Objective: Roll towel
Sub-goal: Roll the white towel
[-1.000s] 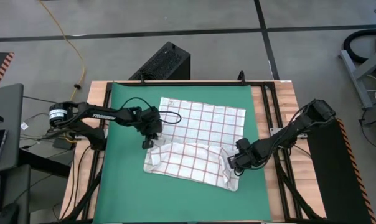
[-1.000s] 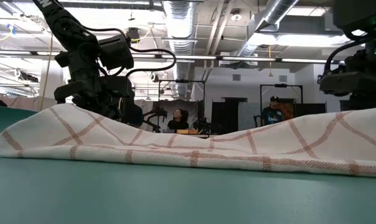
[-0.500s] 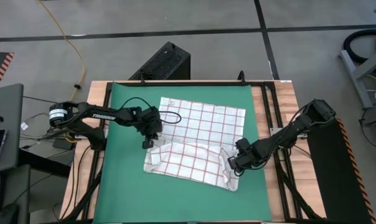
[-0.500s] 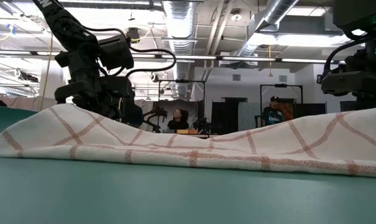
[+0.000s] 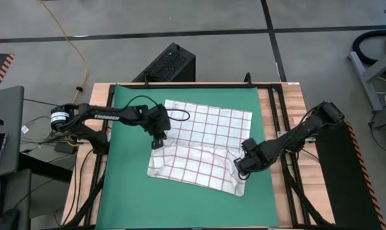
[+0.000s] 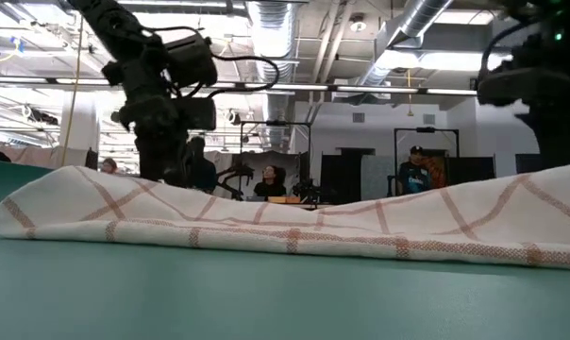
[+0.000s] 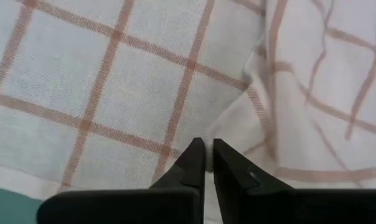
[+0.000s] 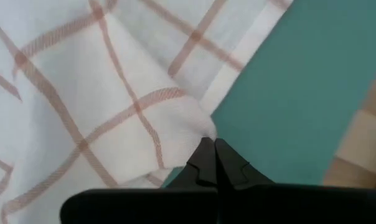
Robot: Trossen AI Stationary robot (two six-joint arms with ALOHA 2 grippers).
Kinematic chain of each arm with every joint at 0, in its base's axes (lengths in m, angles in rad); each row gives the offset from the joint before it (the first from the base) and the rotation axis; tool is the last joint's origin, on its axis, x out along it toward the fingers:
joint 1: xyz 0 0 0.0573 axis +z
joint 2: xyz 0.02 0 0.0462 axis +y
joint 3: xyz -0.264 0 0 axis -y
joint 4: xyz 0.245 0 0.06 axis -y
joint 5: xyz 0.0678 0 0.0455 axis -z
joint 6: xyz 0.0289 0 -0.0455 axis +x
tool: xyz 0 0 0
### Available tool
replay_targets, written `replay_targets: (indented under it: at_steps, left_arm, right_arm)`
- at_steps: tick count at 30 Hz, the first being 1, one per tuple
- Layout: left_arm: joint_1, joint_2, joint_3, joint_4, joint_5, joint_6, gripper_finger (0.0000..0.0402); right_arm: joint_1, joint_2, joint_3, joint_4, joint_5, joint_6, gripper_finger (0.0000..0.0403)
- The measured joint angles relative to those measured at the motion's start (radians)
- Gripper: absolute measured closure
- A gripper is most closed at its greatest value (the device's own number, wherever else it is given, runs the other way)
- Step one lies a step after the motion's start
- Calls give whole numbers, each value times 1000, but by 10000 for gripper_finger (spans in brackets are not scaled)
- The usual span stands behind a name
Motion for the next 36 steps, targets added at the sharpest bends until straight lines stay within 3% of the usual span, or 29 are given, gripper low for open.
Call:
replay_targets:
  at_steps: [8, 18, 26, 32, 36]
  left_arm:
    - [0, 0, 176, -205, -67, 31, 397]
    - [0, 0, 419, -514, -186, 31, 397]
    - [0, -30, 535, -580, -293, 73, 397]
    - [11, -56, 547, -583, -403, 129, 397]
    - [33, -53, 547, -570, -410, 171, 397]
  right_arm:
    - [-16, -2, 172, -278, 70, -24, 402]
    - [-50, -2, 308, -453, 147, -51, 403]
    - [-127, -5, 380, -496, 190, -166, 403]
    - [-206, -5, 410, -496, 240, -242, 403]
    - [-283, -5, 407, -496, 252, -299, 403]
